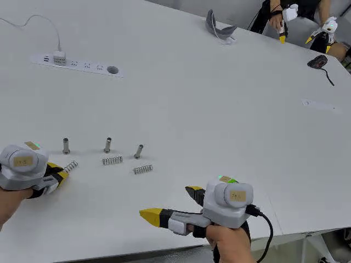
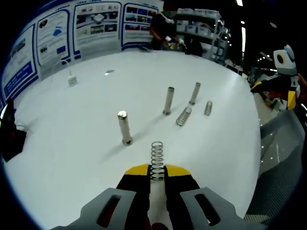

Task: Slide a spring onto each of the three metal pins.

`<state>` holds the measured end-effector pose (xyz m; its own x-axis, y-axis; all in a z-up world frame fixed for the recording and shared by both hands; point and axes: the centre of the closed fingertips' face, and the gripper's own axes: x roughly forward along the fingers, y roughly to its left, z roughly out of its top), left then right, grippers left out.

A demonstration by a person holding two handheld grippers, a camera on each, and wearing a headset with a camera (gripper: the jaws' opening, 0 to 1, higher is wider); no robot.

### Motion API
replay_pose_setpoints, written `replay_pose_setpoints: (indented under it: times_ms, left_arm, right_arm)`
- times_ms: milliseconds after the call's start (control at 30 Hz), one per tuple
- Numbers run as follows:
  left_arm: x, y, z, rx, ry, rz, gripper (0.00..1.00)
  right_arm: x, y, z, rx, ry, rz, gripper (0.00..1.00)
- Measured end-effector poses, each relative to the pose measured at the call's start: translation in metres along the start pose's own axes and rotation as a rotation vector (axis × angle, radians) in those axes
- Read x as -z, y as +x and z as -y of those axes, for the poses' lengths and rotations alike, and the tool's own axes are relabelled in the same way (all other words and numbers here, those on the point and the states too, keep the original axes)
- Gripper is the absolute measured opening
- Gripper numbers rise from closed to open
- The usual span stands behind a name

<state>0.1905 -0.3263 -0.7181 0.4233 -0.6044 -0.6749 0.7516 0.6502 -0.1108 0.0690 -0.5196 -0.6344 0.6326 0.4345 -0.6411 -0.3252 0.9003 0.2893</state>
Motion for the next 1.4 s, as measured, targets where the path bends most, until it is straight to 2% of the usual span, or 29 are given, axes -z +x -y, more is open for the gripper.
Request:
replay_pose_setpoints:
  times_ms: [200,333,467,533,967,1067,1400]
  left_arm:
    - [0.000,-0.016,0.003,-0.001,-0.035,0.023,0.11]
    - [0.002,-0.023,0.005,0.005,-0.037,0.026,0.11]
    - [0.003,-0.030,0.002,0.003,-0.076,0.040,0.11]
    - [0.003,-0.034,0.001,0.001,-0.078,0.044,0.11]
    - [-0.013,-0.058,-0.006,0.009,-0.077,0.083,0.11]
    - [-0.016,-0.062,-0.005,0.017,-0.089,0.092,0.11]
    - [-0.029,-0.079,0.004,0.029,-0.038,0.108,0.11]
  right_arm:
    - [0.000,0.005,-0.004,-0.015,-0.011,-0.008,0.92]
    - [-0.003,0.008,-0.007,-0.024,-0.013,-0.005,0.92]
    - [-0.004,0.012,-0.011,-0.042,-0.025,-0.012,0.92]
    - [-0.004,0.013,-0.012,-0.047,-0.025,-0.010,0.92]
    - [-0.004,0.014,-0.016,-0.063,-0.025,-0.013,0.91]
    - [-0.004,0.015,-0.019,-0.074,-0.028,-0.013,0.91]
    - [-0.006,0.016,-0.025,-0.091,-0.032,-0.015,0.90]
